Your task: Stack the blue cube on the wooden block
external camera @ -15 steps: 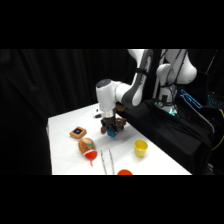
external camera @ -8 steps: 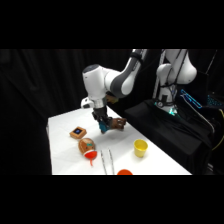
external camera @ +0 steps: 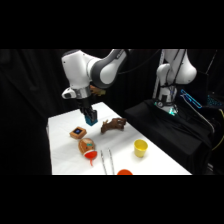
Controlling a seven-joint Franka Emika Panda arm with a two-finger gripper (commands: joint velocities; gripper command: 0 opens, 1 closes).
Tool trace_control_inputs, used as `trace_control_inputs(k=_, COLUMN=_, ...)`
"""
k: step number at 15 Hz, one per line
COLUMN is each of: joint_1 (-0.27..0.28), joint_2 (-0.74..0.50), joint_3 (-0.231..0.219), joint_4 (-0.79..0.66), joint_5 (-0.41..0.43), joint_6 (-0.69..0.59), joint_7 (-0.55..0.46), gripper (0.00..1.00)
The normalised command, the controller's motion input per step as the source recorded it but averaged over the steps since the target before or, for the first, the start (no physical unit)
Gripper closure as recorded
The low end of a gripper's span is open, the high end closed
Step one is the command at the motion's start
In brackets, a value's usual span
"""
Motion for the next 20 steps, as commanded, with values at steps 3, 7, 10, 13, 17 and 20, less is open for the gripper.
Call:
trace_control_inputs(k=3, joint_1=-0.086, joint_2=0.41, joint_3=-0.024, joint_4=0.68, joint_5=0.157, joint_6=-0.23, joint_7=-0.05, gripper=0.71)
trace_control_inputs(k=7, joint_1=-0.068, joint_2=0.38, joint_3=-0.015, joint_4=0.62, joint_5=0.109, joint_6=-0.23, joint_7=0.0, gripper=0.71)
trace_control_inputs(k=10, joint_1=-0.04, joint_2=0.32, joint_3=-0.009, joint_4=0.52, joint_5=0.086, joint_6=-0.2, joint_7=0.04, gripper=0.71)
trace_control_inputs(k=13, joint_1=-0.024, joint_2=0.29, joint_3=-0.019, joint_4=0.45, joint_5=0.065, joint_6=-0.16, joint_7=0.05, gripper=0.71)
trace_control_inputs(k=17, joint_1=-0.032, joint_2=0.26, joint_3=-0.026, joint_4=0.4, joint_5=0.056, joint_6=-0.15, joint_7=0.04, gripper=0.71)
trace_control_inputs(k=20, joint_1=-0.037, joint_2=0.21, joint_3=-0.006, joint_4=0.35, joint_5=0.068, joint_6=-0.14, joint_7=0.03, gripper=0.71)
